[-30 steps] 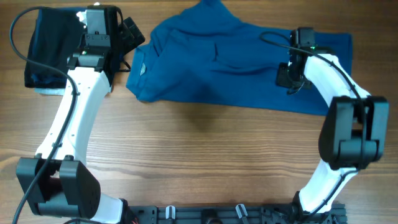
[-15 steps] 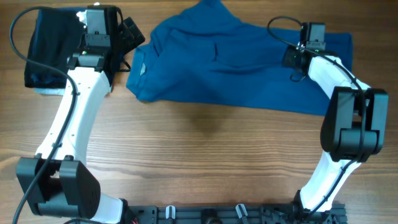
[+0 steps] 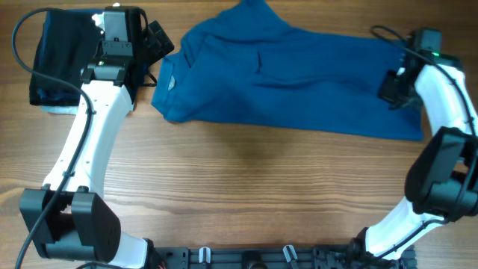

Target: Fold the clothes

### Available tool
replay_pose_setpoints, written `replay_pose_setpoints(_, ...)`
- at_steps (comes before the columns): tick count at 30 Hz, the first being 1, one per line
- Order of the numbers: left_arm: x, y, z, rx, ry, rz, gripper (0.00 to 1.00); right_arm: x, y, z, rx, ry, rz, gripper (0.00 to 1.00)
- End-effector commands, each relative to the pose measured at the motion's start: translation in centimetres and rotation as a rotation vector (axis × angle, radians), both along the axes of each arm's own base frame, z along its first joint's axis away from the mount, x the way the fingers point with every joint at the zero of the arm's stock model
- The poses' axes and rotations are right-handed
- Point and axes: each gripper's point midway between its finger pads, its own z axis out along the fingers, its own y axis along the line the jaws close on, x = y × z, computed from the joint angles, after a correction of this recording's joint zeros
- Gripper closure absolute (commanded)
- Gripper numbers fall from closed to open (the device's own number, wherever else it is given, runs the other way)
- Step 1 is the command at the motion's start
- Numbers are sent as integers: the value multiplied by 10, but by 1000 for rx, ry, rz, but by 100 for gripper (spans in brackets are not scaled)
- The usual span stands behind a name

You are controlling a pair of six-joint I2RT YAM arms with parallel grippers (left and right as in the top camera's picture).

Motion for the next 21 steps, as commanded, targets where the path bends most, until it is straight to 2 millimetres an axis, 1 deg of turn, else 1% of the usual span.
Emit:
replay_pose_setpoints(1,1,2,-4,-8,6,12,0,-10,-22,-12,-4,23,-67,96)
replay_pose_setpoints(5,1,2,-4,-8,6,12,0,-8,-35,-16,-13,7,-78,96)
replay_pose_setpoints(8,1,2,-4,-8,6,12,0,-14,-34,-31,4,56,-81,96)
replay_pose_setpoints(10,1,2,-4,-7,6,12,0,-18,-33,-47,19,98,-80,95)
replay_pose_setpoints(11,1,2,-4,-8,5,12,0,-19,-32,-56,24,114,-80,96)
replay_pose_setpoints(15,1,2,-4,-7,6,12,0,-17,-33,-77,31,135,-80,96)
replay_pose_setpoints(18,1,2,-4,-8,6,12,0,-13,-35,-89,29,131,-80,96)
replay_pose_setpoints(20,1,2,-4,-7,6,12,0,-4,-38,-91,17,95,-80,96)
replay_pose_setpoints(21,1,2,-4,-8,6,12,0,6,-42,-88,4,56,-80,95)
